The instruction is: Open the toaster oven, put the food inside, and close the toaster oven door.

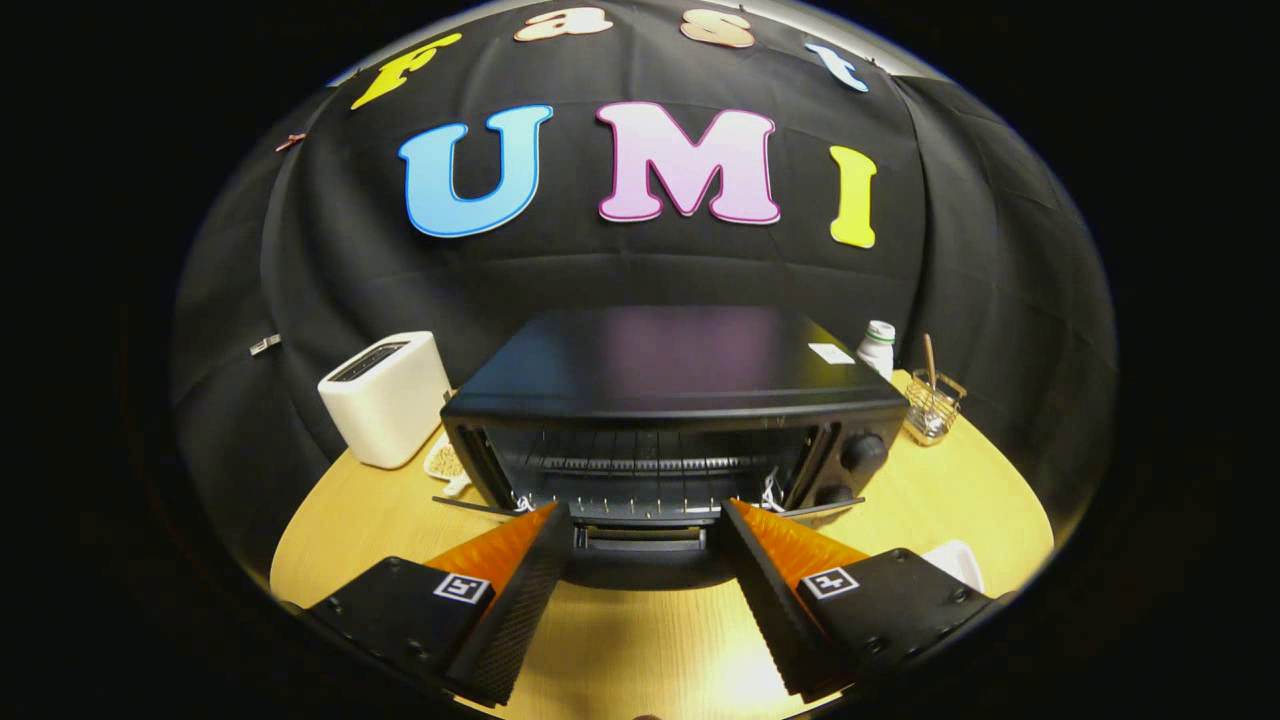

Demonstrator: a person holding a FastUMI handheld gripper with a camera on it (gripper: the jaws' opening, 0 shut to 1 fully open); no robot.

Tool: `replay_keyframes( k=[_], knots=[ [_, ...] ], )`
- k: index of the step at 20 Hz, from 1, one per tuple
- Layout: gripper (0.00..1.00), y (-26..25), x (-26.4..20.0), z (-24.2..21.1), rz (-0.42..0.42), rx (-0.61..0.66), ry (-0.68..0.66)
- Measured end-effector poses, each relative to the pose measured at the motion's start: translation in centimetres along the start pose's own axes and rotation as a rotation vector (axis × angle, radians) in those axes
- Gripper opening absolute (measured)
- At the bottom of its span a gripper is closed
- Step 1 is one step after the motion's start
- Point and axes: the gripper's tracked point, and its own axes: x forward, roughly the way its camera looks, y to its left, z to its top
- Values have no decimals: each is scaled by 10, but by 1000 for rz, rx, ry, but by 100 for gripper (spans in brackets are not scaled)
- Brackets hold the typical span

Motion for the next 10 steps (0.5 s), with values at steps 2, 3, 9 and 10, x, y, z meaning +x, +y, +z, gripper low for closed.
replay_keyframes(
  k=[2, 3, 9, 10],
  knots=[
    [97, 1, -9, -21, 0, -17, 36],
    [97, 1, -14, -32, 5, -33, 57],
    [98, -23, -32, -132, 5, -28, 321],
    [98, -30, -36, -137, -1, -22, 324]
  ],
)
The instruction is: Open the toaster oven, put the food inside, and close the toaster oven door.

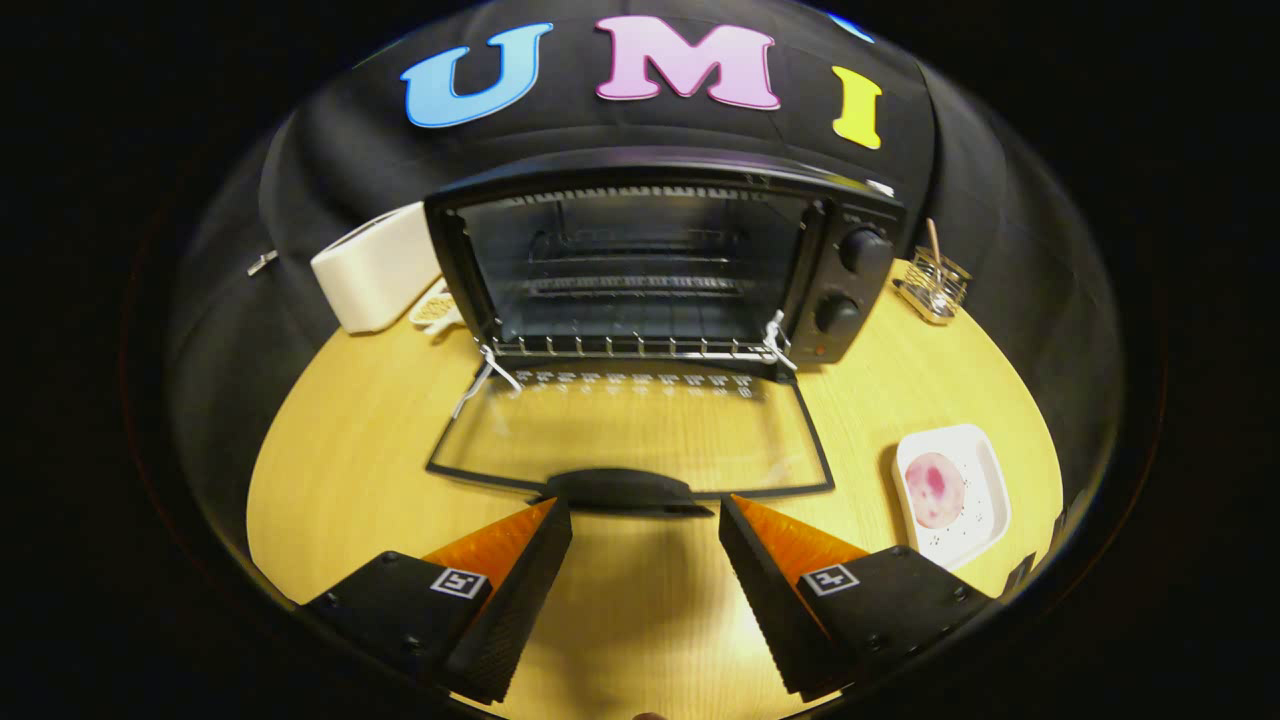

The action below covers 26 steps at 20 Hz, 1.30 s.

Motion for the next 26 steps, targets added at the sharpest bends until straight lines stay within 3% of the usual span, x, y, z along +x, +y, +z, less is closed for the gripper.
replay_keyframes(
  k=[7, 20, 26],
  knots=[
    [98, -35, -44, 7, 26, -56, -33],
    [98, -164, -127, 43, -76, -40, -81],
    [98, -220, -124, 37, -34, -4, -10]
  ],
)
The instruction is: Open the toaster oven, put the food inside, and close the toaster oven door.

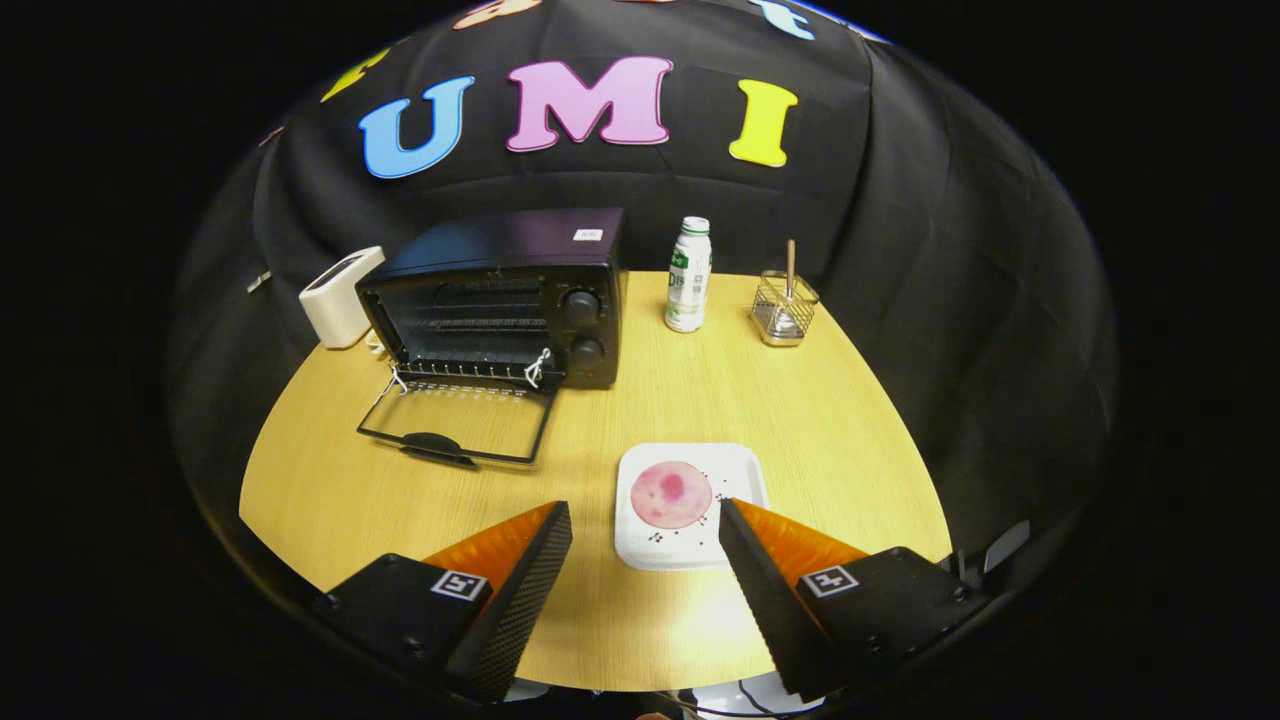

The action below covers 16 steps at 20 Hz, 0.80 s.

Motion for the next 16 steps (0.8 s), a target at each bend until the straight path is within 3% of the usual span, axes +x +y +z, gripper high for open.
replay_keyframes(
  k=[6, 16],
  knots=[
    [98, -52, 42, -10, 67, 100, 162],
    [99, -114, 109, -60, 110, 32, 393]
  ],
)
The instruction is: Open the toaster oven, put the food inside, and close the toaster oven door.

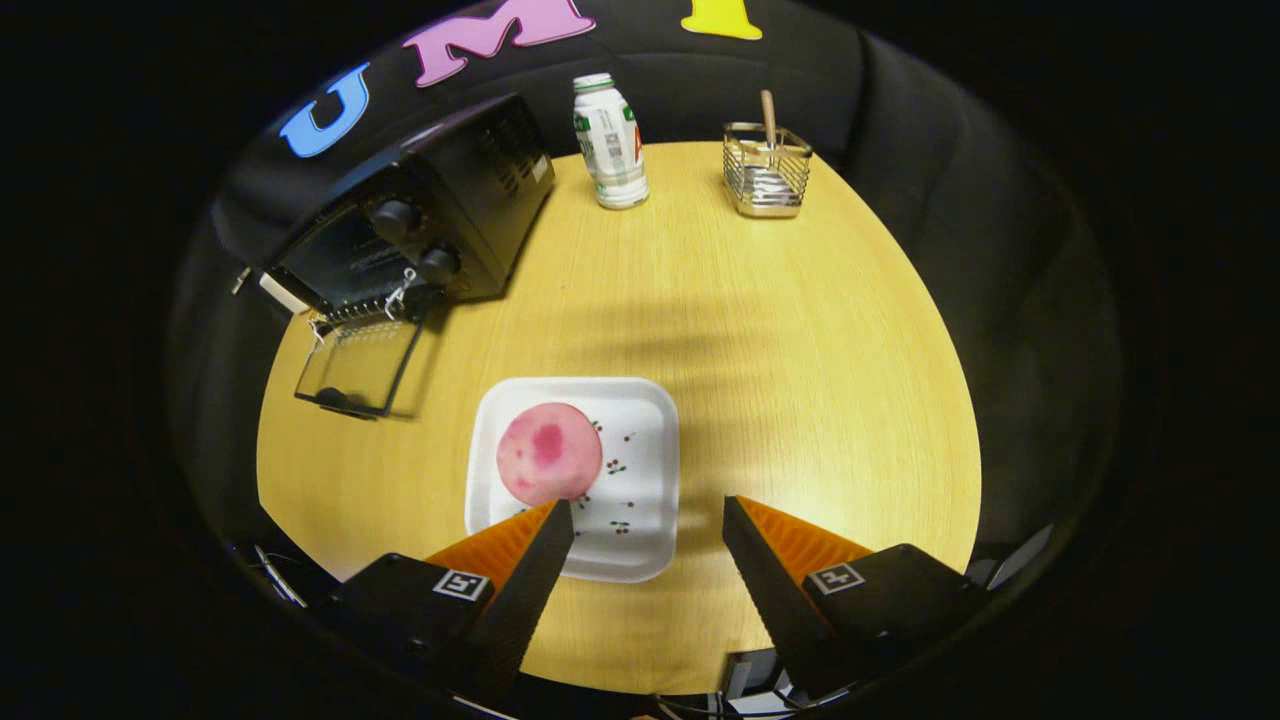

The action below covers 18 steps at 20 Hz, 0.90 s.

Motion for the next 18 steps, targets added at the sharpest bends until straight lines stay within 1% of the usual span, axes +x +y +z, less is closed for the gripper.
replay_keyframes(
  k=[2, 5, 7, 8, 10, 11, 12, 13, 15, 17, 18],
  knots=[
    [99, -11, 11, -10, -13, 9, 62],
    [99, -17, 21, -13, 2, 59, 105],
    [96, -22, 26, -16, 0, 76, 132],
    [91, -22, 29, -17, 2, 85, 144],
    [88, -19, 34, -17, 10, 87, 157],
    [82, -18, 35, -18, 7, 82, 161],
    [68, -18, 36, -17, -6, 77, 158],
    [63, -19, 39, -18, -16, 69, 159],
    [49, -25, 39, -17, -48, 45, 151],
    [34, -20, 39, -17, -24, 83, 170],
    [20, -18, 40, -18, -12, 106, 187]
  ],
)
